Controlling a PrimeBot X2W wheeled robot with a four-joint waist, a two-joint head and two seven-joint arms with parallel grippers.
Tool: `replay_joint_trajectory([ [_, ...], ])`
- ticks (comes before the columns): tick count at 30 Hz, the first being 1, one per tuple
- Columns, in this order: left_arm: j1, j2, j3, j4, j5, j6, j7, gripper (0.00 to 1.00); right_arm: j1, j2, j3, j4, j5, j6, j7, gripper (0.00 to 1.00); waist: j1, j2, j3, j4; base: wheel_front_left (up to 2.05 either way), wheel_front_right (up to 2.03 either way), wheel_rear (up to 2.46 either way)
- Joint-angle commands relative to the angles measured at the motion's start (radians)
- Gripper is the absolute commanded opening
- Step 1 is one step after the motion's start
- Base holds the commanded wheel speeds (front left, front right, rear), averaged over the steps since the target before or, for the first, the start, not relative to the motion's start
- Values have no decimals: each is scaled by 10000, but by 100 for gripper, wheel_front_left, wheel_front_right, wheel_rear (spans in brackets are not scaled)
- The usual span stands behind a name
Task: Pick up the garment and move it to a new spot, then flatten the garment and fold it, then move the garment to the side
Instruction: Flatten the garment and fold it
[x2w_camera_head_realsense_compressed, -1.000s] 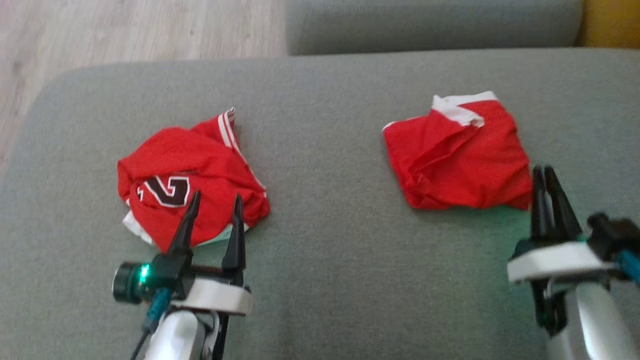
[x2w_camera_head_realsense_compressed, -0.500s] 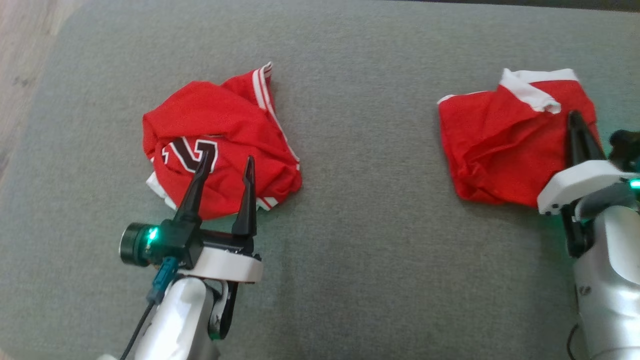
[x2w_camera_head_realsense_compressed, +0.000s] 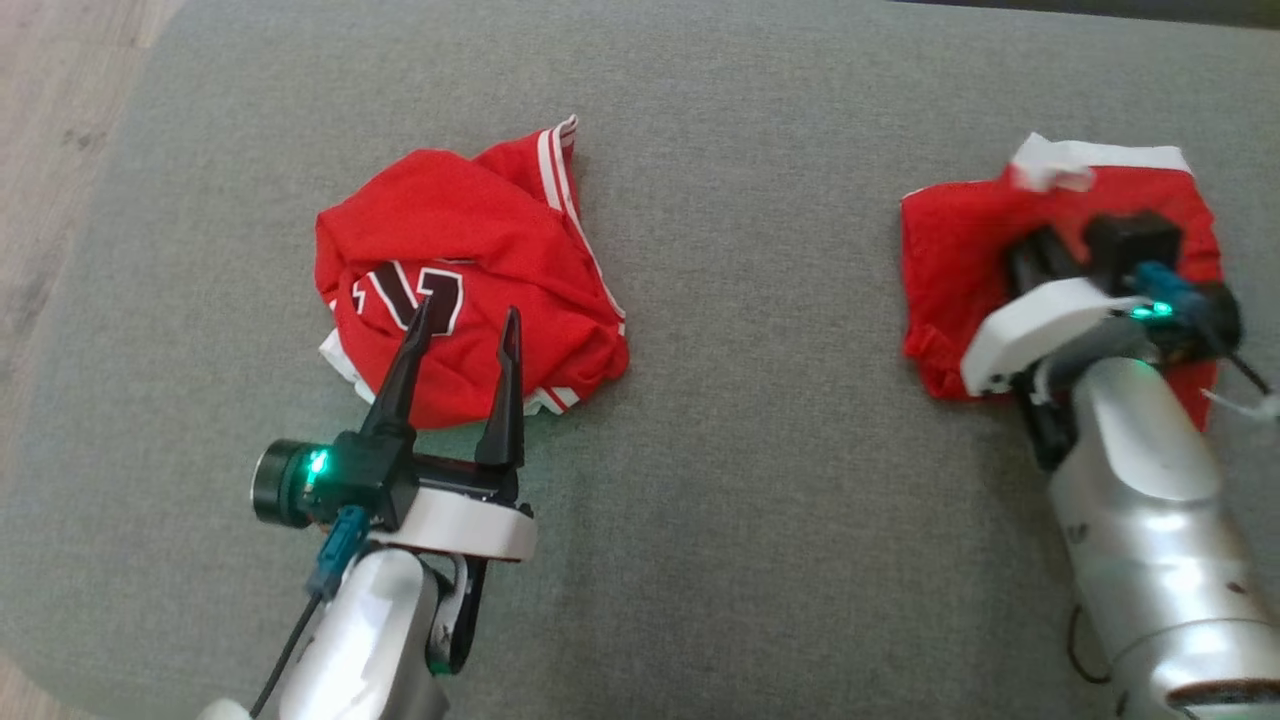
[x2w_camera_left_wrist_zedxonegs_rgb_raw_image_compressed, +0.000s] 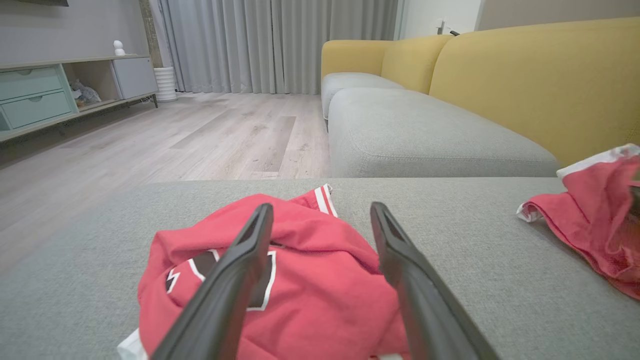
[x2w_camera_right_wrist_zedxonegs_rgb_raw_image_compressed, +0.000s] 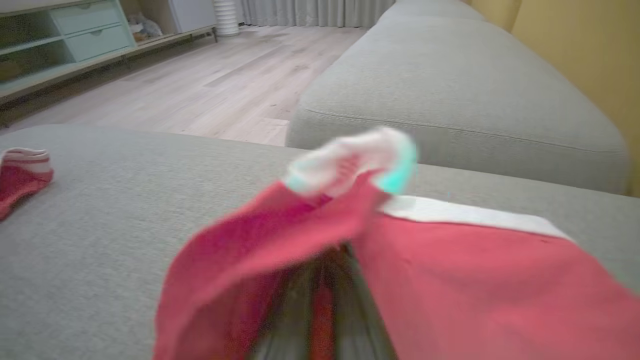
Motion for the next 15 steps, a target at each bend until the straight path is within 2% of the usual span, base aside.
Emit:
replay_joint_trajectory([
  [1, -342, 42, 200, -245, -121, 57, -65, 100, -404, 249, 435, -120, 66, -7, -170, 0, 0, 0, -4, 47, 0, 0, 0],
  [8, -367, 42, 133, -162, -170, 104, -65, 100, -750, 393, 1178, 557, 428, -7, -283, 0, 0, 0, 8, 135, 0, 0, 0],
  [11, -366, 42, 226, -159, -139, 113, -65, 100, -723, 319, 894, 519, 479, -7, -339, 0, 0, 0, 10, 77, 0, 0, 0],
  [15, -366, 42, 279, -196, -122, 135, -65, 100, -401, -74, -91, 171, 386, -7, -375, 0, 0, 0, 50, -27, 0, 0, 0],
])
